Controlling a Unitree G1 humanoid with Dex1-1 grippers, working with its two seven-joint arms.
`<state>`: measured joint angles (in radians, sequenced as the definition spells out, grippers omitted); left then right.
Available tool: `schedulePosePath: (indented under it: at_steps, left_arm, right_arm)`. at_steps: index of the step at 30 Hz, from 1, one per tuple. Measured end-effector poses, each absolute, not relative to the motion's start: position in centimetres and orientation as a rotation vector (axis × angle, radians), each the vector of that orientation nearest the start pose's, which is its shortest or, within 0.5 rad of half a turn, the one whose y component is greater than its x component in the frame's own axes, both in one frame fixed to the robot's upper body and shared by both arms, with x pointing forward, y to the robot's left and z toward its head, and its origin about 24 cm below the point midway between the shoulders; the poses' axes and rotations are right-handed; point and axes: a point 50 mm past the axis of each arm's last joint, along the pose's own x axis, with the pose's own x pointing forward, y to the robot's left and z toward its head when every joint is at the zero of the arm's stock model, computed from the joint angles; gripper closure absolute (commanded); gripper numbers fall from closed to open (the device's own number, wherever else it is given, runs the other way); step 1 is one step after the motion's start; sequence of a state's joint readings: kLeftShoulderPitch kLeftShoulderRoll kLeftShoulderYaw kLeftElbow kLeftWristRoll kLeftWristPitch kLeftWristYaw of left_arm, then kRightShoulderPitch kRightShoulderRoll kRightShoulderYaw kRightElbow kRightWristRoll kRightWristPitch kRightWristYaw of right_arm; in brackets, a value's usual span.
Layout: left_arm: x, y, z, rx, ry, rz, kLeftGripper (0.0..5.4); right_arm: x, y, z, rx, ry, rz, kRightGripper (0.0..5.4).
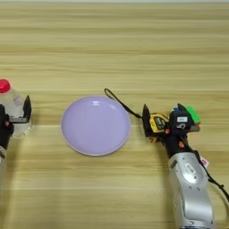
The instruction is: Move the objects on the table
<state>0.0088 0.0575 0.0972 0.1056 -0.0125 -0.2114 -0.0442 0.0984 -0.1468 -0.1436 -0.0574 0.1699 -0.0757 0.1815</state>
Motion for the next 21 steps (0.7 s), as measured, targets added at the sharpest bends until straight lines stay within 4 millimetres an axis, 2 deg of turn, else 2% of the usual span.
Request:
schedulePosePath:
  at_steps: [9, 21]
  left_arm:
    - [25.09, 18.39, 3.64, 0.038, -0.098, 0.058, 0.00]
    - [25.48, 18.22, 4.07, 0.020, -0.133, 0.040, 1.04]
  right_arm:
    - [23.09, -20.68, 4.76, 0.004, -0.061, 0.020, 0.03]
    - [23.09, -20.56, 4.62, 0.006, -0.057, 0.017, 0.00]
